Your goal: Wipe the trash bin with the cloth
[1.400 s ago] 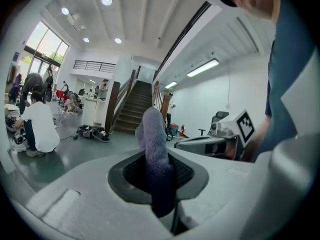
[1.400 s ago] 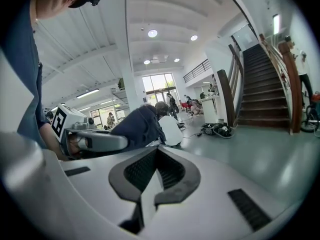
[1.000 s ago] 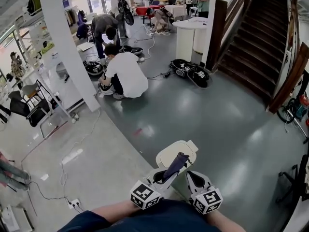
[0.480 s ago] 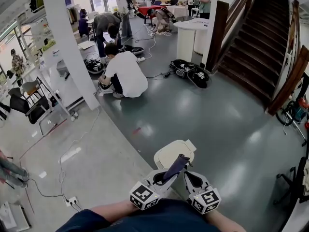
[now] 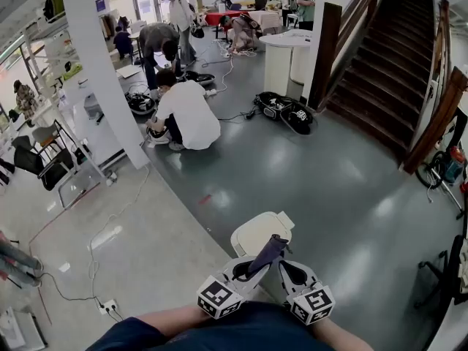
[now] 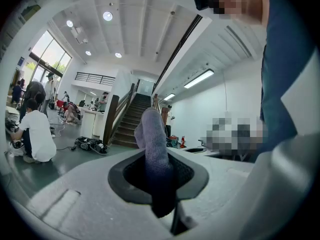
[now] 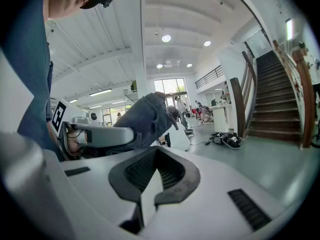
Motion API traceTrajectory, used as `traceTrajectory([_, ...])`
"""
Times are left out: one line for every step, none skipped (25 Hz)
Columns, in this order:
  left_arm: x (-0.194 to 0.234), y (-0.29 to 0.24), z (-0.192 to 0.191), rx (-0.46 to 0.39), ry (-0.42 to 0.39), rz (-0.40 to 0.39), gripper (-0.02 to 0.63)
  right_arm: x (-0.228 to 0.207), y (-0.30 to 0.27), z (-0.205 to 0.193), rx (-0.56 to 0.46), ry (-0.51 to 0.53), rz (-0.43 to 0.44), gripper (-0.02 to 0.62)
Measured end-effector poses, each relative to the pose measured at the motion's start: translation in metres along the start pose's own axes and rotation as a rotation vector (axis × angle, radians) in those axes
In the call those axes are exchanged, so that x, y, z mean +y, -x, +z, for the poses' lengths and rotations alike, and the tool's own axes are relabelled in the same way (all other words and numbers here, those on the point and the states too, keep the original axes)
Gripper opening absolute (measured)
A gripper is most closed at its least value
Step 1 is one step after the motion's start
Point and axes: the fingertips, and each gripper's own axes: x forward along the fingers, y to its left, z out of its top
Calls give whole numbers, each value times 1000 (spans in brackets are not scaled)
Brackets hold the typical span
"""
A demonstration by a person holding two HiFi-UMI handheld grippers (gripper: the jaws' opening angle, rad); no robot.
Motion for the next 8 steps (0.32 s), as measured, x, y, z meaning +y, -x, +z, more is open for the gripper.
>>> traceTrajectory([-2,0,0,1,-1,0,52,0,1,-1,0,-1,0,5])
traceTrajectory([-3,0,-1,3,-3,-2,52,1,2,-1,1,-1,1,5])
traceTrajectory([-5,0,-2,5,-5,-4,52,2,3,-2,1,-1,4,5])
traceTrajectory([-7,0,-2,8,-6,-7,52,3,4,-2,3,1,6,5])
traceTrajectory([-9,0,-2,9,-6,-9,52,3,6,-2,5,2,8,5])
traceTrajectory([-10,-1,-2,11,-6,-12,52,3,7,-2,7,4,10,5])
traceTrajectory([-12,-2,-2,12,-7,-14,52,3,8,-1,8,5,12,5])
traceTrajectory([-13,-3,-2,14,-7,-15,52,3,8,-1,10,6,13,5])
